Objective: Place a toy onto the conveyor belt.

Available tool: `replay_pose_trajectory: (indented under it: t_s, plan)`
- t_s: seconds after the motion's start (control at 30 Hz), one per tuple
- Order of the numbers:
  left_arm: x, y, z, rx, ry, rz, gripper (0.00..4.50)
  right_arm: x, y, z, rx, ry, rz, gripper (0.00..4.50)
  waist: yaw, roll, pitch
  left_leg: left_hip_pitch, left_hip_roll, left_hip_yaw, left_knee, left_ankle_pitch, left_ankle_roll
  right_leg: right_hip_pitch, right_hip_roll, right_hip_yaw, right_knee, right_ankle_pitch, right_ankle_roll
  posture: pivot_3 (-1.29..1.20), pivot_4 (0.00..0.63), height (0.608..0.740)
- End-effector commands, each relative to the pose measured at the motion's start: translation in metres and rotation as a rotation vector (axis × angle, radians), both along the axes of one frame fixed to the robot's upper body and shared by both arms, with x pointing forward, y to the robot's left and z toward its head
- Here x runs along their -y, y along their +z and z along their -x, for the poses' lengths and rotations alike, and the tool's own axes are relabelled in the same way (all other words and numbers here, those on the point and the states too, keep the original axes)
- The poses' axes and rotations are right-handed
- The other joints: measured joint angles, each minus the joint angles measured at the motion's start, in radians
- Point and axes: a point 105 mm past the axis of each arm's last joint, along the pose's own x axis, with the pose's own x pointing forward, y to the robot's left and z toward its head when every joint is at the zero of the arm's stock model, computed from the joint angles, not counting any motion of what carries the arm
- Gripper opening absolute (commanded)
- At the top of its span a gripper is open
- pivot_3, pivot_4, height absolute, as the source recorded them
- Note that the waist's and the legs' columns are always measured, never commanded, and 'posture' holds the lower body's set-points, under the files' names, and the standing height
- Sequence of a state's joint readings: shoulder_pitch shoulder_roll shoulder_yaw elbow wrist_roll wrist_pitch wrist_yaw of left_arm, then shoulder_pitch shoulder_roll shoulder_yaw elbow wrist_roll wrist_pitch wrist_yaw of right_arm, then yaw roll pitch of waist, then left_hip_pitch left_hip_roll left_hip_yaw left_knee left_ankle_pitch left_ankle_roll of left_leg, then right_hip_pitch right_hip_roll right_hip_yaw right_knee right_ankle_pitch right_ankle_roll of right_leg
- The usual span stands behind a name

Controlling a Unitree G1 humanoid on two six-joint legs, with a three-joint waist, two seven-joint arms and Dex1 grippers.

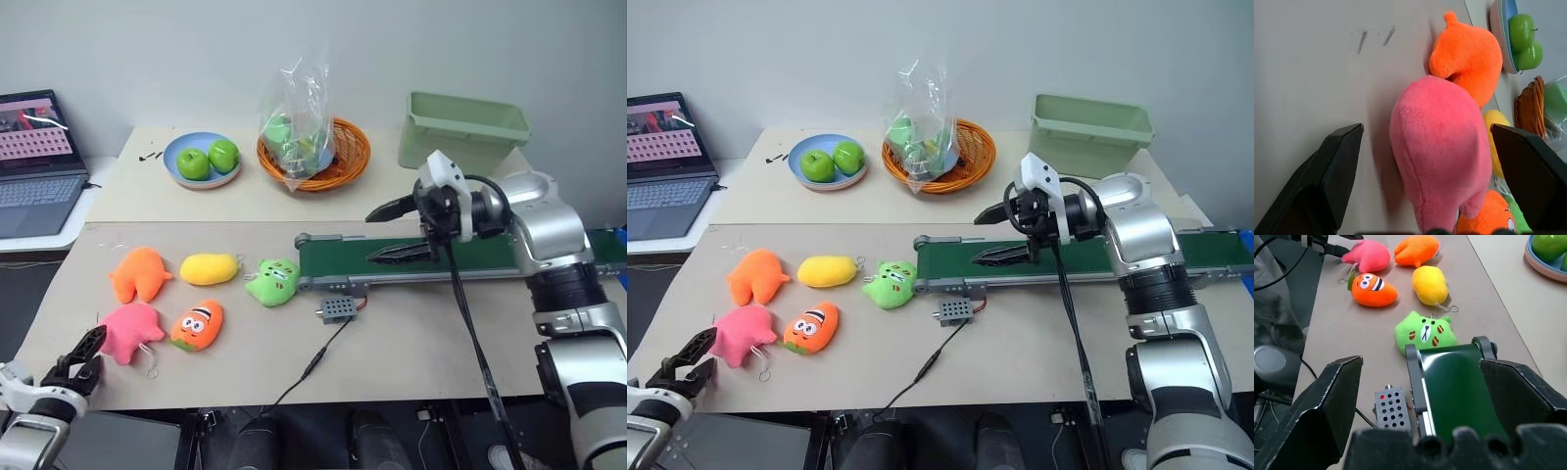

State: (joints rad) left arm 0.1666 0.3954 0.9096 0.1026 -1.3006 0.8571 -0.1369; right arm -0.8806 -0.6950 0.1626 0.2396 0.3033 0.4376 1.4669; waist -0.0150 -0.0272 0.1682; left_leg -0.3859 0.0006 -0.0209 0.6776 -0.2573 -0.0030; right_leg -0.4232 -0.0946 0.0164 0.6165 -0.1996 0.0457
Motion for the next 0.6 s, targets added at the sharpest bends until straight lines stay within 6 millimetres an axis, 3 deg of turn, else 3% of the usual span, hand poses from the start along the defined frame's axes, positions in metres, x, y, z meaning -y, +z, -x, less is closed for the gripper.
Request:
replay_pose_trajectory:
  t_s: [0.03,0.1,0.2,0.4,0.53,0.6]
  plan:
    - [0.005,0.0,-0.014,0.012,-0.028,-0.003,4.44,0.004,0.019,0.005,0.06,-0.006,-0.033,4.5,0.003,0.0,0.0,0.0,0.0,0.0,0.0,0.0,0.0,0.0,0.0,0.0,0.0,0.0,0.0,0.0,0.15,0.74]
    - [0.009,-0.001,-0.018,0.016,-0.041,0.009,4.44,0.004,0.019,0.005,0.061,-0.011,-0.03,4.5,0.004,0.0,0.0,0.0,0.0,0.0,0.0,0.0,0.0,0.001,0.0,-0.001,0.001,0.0,0.0,0.0,0.15,0.74]
    - [0.012,0.002,-0.025,0.045,-0.058,-0.016,3.65,0.006,0.019,0.006,0.067,-0.023,-0.024,4.5,0.003,0.0,0.0,0.0,-0.001,0.0,0.0,0.0,0.0,0.001,-0.001,0.0,0.0,0.0,0.0,0.0,0.15,0.74]
    - [0.007,0.025,-0.032,0.166,-0.042,-0.045,1.36,0.008,0.018,0.006,0.068,-0.033,-0.02,4.5,0.002,0.0,0.0,-0.001,0.0,0.0,0.0,0.0,0.0,0.0,0.0,0.0,-0.001,0.0,0.0,0.0,0.15,0.74]
    - [0.012,0.062,-0.031,0.355,-0.087,-0.077,1.36,0.008,0.016,0.006,0.065,-0.036,-0.023,4.5,-0.001,0.0,0.0,-0.001,0.0,0.0,0.0,0.0,0.0,0.0,0.0,0.0,-0.001,0.0,0.0,0.0,0.15,0.74]
    - [0.023,0.086,-0.027,0.459,-0.155,-0.127,1.36,0.007,0.015,0.006,0.065,-0.036,-0.025,4.5,0.0,0.0,0.0,-0.001,0.0,0.0,0.0,0.0,0.0,0.0,0.0,0.0,-0.001,0.0,0.0,0.0,0.15,0.74]
